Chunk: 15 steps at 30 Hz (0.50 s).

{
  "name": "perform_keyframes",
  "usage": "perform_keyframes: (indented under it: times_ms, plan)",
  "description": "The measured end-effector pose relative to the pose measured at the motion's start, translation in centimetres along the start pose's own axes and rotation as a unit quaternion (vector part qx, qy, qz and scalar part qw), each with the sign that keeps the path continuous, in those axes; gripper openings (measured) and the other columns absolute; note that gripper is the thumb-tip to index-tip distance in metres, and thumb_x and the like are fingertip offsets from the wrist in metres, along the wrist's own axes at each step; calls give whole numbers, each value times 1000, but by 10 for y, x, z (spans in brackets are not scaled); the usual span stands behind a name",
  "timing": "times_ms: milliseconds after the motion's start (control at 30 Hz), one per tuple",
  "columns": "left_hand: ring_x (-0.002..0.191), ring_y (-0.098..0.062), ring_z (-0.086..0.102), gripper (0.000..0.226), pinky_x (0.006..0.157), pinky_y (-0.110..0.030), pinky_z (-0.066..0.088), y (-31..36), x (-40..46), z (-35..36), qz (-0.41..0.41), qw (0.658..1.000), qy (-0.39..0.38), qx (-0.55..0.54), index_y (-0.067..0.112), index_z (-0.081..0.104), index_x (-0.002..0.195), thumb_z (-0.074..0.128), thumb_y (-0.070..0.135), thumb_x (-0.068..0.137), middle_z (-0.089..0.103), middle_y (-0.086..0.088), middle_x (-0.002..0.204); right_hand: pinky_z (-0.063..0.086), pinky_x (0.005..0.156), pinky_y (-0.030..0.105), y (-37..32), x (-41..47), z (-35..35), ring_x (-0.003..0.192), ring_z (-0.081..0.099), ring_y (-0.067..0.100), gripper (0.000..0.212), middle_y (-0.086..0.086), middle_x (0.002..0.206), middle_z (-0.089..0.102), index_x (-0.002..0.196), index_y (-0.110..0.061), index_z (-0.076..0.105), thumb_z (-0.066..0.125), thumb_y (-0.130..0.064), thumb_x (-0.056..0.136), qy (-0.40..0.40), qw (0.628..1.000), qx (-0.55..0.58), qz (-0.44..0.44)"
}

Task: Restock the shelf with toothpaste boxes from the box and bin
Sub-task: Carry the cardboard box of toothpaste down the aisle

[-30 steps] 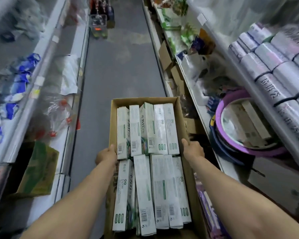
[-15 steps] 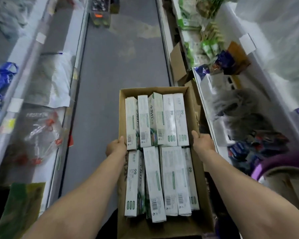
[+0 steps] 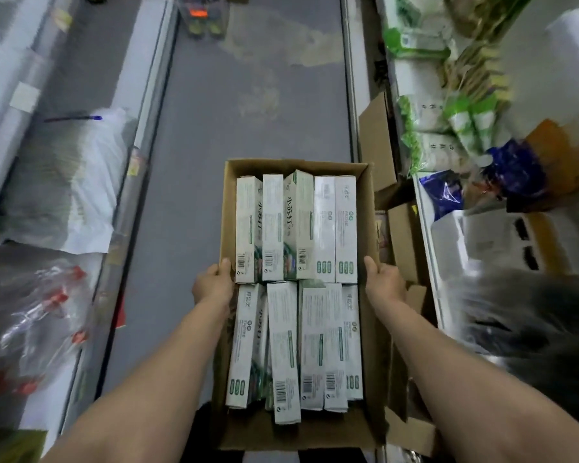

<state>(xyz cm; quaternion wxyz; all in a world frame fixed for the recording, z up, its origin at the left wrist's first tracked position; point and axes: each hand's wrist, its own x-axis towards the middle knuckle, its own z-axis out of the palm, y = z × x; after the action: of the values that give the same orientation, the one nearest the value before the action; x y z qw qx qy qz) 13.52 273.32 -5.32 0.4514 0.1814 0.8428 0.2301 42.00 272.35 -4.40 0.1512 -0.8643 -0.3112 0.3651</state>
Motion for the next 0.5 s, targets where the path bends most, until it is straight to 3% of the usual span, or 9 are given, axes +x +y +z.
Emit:
perform_keyframes:
  times_ms: [133,300,500]
  plan:
    - [93,-34,66,33,93,-46,54,20,59,54,-1,1000,9,6,22,62,76,56,46,98,69,-10,94,44,62,31,-15,74,30,66,54,14,42,0,74,60,72,-19,57,47,-44,104,-1,1000,13,1]
    - [89,-33,65,39,90,-46,55,23,143,130,11,999,-3,41,24,57,67,52,46,100,64,-6,79,52,75,38,-6,166,83,74,59,22,45,-2,73,59,71,-19,60,46,-45,104,14,1000,-8,22]
    - [83,-32,65,41,82,-41,55,3,227,202,29,997,-14,71,18,64,72,50,43,101,70,-12,86,54,78,41,23,256,142,79,61,28,47,8,81,66,78,-12,67,47,-46,103,12,999,-28,39]
